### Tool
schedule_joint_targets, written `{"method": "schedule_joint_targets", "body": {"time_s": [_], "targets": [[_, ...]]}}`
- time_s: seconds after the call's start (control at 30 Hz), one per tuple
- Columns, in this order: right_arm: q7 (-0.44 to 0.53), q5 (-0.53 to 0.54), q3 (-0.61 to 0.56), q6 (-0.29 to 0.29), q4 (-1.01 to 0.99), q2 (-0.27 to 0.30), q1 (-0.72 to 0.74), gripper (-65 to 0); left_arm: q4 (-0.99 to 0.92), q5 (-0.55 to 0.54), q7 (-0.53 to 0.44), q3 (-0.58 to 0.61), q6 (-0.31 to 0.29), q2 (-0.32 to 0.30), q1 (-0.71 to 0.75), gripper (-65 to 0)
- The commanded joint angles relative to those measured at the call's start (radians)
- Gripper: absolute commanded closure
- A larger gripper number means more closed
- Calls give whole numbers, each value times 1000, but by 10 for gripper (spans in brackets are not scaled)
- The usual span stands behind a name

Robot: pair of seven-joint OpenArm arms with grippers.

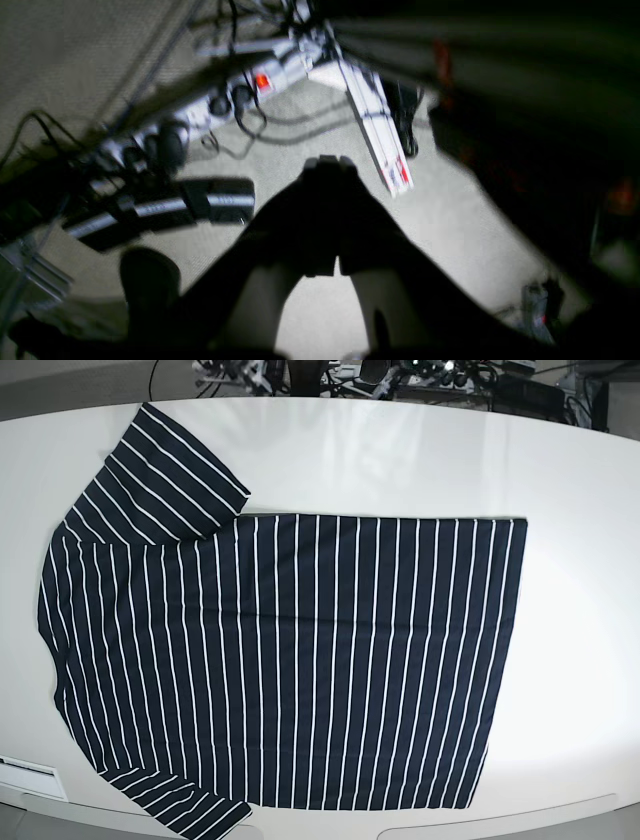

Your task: Fold the T-shirt properly

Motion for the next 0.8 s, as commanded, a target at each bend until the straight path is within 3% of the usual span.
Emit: {"method": "schedule_joint_targets", "body": {"time_s": [0.0,0.23,0.37,0.57,0.67,0.77], "targets": [[-7,-1,-3,11,26,9,-39,0,21,6,8,0,-11,-16,42,0],[-138,3,-3,4,306,86,-272,0,307,-6,80,0,-36,-129,290,0],[-186,3,-3,-45,573,147,-446,0,563,-5,102,0,-26,-223,467,0],[-311,-13,11,-158,1000,271,-687,0,980,11,197,0,74,-384,713,0],[-341,-92,36,-218,1184,328,-797,0,1159,27,225,0,132,-471,811,0],[-342,-182,80,-275,1327,356,-911,0,1303,114,229,-8,176,-542,900,0]]}}
